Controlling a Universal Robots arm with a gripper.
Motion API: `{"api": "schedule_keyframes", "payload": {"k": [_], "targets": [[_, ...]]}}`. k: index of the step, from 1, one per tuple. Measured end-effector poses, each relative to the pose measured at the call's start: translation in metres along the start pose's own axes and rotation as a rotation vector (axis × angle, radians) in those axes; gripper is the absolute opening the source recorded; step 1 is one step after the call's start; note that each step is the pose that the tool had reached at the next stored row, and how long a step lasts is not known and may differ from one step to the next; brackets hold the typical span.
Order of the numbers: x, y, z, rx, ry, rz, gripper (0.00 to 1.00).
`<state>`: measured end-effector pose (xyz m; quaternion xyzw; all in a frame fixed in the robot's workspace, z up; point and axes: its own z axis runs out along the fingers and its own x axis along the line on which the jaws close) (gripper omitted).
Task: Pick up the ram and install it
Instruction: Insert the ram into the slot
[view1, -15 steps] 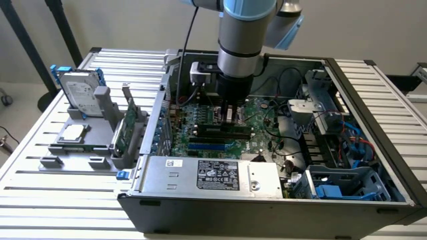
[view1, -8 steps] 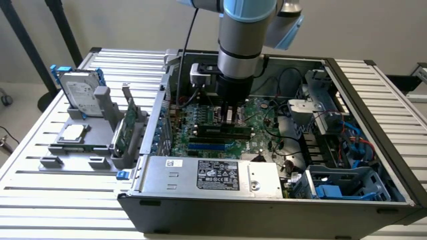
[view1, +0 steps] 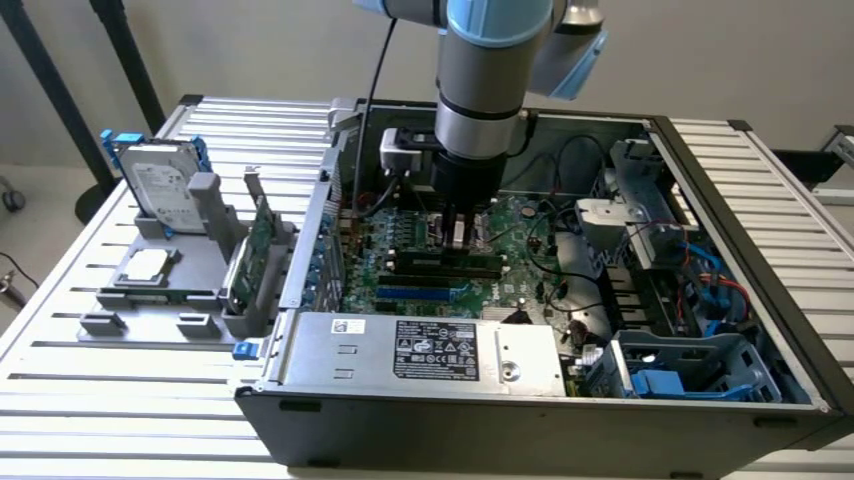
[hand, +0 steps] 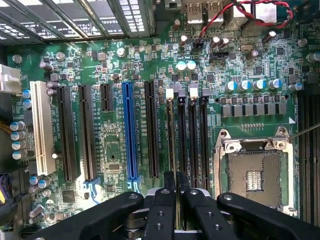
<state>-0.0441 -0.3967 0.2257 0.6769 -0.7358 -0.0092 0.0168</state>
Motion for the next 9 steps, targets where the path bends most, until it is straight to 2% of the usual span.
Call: {"api": "schedule_keyframes", "payload": {"k": [9], "targets": [[0.0001,-0.0001,0.0022,0.0000,0.0002,0.000,0.16]]}}
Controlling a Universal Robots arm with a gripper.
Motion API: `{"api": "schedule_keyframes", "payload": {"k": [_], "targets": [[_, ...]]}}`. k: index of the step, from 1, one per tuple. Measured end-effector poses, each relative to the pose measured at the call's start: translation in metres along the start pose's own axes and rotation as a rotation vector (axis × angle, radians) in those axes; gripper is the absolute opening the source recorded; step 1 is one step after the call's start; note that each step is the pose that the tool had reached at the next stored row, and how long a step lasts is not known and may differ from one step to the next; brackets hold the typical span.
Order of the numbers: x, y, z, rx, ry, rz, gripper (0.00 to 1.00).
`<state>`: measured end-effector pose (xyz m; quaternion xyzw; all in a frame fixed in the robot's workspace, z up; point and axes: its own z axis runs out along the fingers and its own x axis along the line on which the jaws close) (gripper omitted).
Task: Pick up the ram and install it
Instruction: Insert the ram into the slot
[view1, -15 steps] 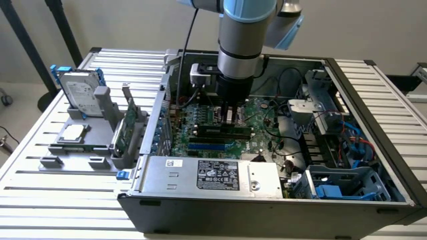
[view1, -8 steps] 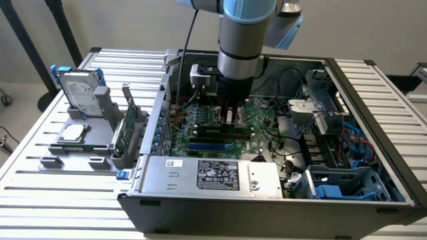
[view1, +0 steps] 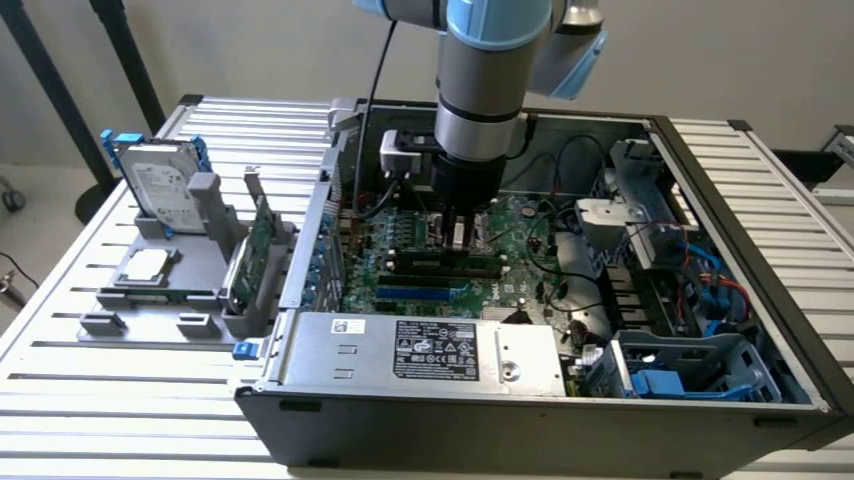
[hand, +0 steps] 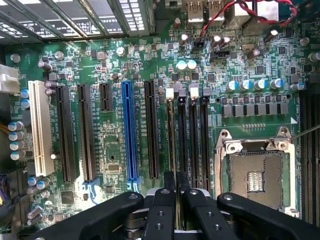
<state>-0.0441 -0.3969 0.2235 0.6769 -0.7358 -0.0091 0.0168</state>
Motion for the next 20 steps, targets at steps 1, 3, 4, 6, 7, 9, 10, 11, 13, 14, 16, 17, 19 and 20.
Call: {"api": "schedule_keyframes", "payload": {"k": [1,3,4,6,7,9,10,11,13,14,16,17,19,20], "targets": [[0.000,0.0000,0.0000,0.0000,-0.0001,0.000,0.16],[0.000,0.0000,0.0001,0.0000,-0.0002,0.000,0.22],[0.000,0.0000,0.0000,0.0000,-0.0003,0.000,0.22],[0.000,0.0001,-0.0013,0.0000,-0.0004,0.000,0.22],[0.000,0.0001,-0.0025,0.0000,-0.0005,0.000,0.22],[0.000,0.0002,-0.0058,0.0000,-0.0009,0.000,0.22],[0.000,0.0003,-0.0077,-0.0001,-0.0010,0.000,0.22],[0.000,0.0004,-0.0094,-0.0001,-0.0013,0.000,0.22],[0.000,0.0005,-0.0131,-0.0001,-0.0018,0.000,0.22],[0.000,0.0005,-0.0149,-0.0001,-0.0021,0.000,0.22],[0.000,0.0007,-0.0185,-0.0002,-0.0024,0.000,0.22],[0.000,0.0007,-0.0201,-0.0002,-0.0026,0.000,0.22],[0.000,0.0008,-0.0215,-0.0002,-0.0026,0.000,0.13],[0.000,0.0008,-0.0215,-0.0001,-0.0028,0.000,0.13]]}}
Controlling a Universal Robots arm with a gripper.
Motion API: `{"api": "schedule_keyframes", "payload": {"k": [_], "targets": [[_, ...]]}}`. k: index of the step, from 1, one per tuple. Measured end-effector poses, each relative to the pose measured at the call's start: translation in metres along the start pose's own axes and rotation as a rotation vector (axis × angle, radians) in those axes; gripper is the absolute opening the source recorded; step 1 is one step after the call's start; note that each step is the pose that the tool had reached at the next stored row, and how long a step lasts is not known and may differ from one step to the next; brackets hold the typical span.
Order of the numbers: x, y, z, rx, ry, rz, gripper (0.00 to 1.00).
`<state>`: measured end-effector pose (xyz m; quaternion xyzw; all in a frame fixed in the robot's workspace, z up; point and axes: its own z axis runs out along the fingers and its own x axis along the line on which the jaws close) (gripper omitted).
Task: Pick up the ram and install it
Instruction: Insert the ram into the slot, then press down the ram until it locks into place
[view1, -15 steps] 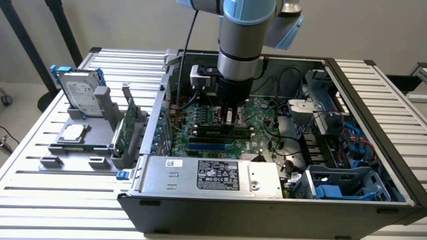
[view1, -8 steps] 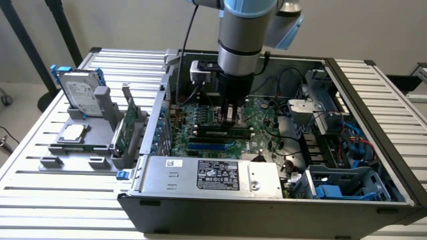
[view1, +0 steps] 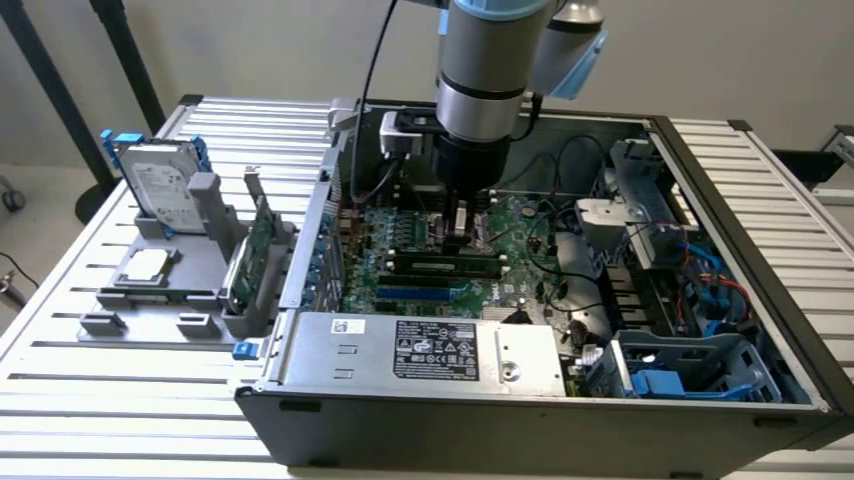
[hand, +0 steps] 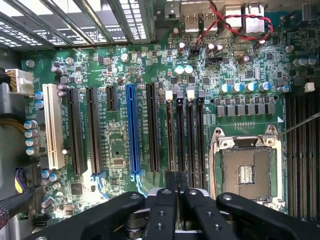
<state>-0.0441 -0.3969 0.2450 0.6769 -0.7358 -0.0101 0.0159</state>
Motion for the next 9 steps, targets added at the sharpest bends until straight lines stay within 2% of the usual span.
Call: {"api": "schedule_keyframes", "payload": {"k": [1,9], "targets": [[0.0000,0.0000,0.0000,0.0000,0.0000,0.000,0.11],[0.0000,0.0000,-0.0003,-0.0001,0.0004,0.000,0.11]]}}
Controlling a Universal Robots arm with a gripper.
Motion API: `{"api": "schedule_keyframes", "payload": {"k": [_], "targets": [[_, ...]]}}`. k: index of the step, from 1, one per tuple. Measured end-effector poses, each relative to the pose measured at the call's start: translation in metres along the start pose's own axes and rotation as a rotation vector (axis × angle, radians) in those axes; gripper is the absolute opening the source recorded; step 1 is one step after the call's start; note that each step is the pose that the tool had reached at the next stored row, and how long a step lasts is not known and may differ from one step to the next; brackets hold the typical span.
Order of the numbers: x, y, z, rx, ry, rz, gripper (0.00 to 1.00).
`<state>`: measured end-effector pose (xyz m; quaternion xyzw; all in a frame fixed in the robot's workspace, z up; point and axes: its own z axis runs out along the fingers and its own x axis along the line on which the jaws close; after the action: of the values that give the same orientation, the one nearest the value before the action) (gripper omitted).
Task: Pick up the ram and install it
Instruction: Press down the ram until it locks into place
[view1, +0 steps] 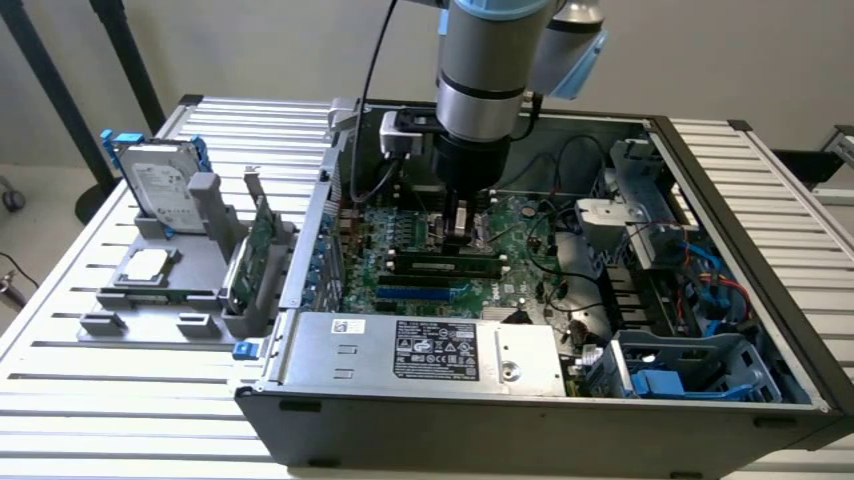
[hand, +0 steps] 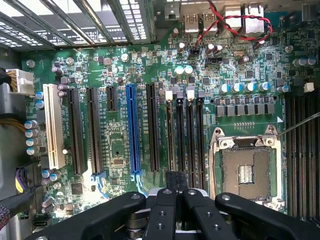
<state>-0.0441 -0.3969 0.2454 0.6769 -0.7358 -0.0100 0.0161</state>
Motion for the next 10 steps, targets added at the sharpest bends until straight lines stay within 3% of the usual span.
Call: {"api": "schedule_keyframes", "payload": {"k": [10], "targets": [[-0.0007,-0.0001,0.0041,0.0029,-0.0066,-0.006,0.11]]}}
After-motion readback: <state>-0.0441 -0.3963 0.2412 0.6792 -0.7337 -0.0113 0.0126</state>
